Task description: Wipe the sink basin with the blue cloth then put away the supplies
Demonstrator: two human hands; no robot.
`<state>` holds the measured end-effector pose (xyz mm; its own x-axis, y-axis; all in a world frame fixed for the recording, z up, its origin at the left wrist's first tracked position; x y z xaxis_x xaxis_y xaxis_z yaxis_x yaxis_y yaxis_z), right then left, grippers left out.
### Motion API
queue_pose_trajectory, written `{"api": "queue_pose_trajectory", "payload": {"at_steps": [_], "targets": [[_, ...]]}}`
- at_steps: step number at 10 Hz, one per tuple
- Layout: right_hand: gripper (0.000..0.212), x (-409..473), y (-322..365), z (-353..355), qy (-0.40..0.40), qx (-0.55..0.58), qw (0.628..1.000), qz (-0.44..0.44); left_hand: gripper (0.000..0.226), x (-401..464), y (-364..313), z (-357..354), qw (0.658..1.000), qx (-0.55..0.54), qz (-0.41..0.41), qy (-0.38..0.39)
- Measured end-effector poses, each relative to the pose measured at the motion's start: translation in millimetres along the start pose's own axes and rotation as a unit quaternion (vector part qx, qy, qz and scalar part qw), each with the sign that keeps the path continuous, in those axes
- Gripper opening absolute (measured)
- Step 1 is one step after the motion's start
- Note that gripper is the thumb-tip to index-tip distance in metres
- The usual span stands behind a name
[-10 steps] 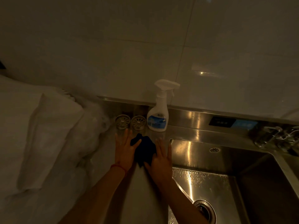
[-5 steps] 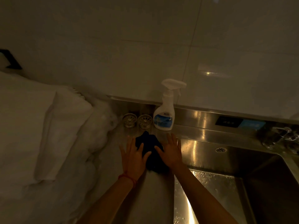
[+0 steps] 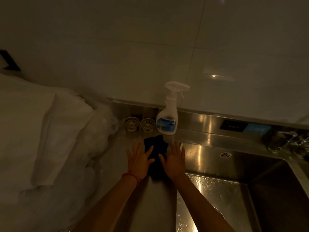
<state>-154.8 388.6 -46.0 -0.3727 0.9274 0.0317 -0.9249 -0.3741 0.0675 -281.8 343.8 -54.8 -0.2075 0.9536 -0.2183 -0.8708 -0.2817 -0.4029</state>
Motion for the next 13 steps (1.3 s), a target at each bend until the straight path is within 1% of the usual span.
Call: {"api": "queue_pose_trajectory", "payload": {"at_steps": [1, 2, 5, 8, 9, 10, 11, 12, 13], "targets": [[0.049, -4.4, -4.5, -3.4, 0.014, -0.017, 0.999, -0.041, 0.054, 10.3, -2.7, -1.1, 1.000, 0.019, -0.019, 0.012], [0.049, -3.6, -7.7, -4.4, 0.019, -0.023, 0.998, -0.063, 0.053, 17.8, -7.4, -2.6, 0.999, 0.025, -0.025, 0.009], [0.044, 13.1, -10.2, -9.4, 0.037, -0.018, 0.995, -0.090, 0.053, 34.0, -12.0, -1.6, 1.000, 0.012, -0.008, -0.017], [0.045, 23.8, -14.5, -4.6, 0.049, -0.028, 0.995, -0.086, 0.055, 47.4, -12.3, -6.3, 0.998, 0.042, -0.023, -0.027], [0.046, 21.0, -14.9, 0.1, 0.036, -0.028, 0.995, -0.085, 0.055, 42.6, -14.6, -7.5, 0.998, 0.056, -0.030, -0.032], [0.046, 16.5, -15.7, 7.2, 0.022, -0.011, 0.996, -0.082, 0.053, 37.7, -19.0, -5.5, 0.998, 0.039, -0.032, -0.028], [0.045, 15.4, -16.2, 18.4, -0.002, 0.046, 0.996, -0.073, 0.051, 31.9, -27.7, 3.9, 0.998, 0.015, -0.046, -0.034], [0.043, 7.6, -16.8, 36.2, -0.030, 0.068, 0.995, -0.064, 0.050, 22.2, -40.7, 17.6, 0.996, -0.013, -0.066, -0.052], [0.041, 4.1, -19.2, 49.5, -0.057, 0.089, 0.993, -0.053, 0.049, 16.3, -57.1, 29.2, 0.993, -0.040, -0.098, -0.050]]}}
Point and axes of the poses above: each hand's wrist, its own x-axis towards the middle knuckle, its own z-axis out of the back of the hand, y = z × x, the point moved 7 cm from there along x, towards the middle knuckle, and after that the axes turned 14 degrees about -x, right-handed, at the moved point
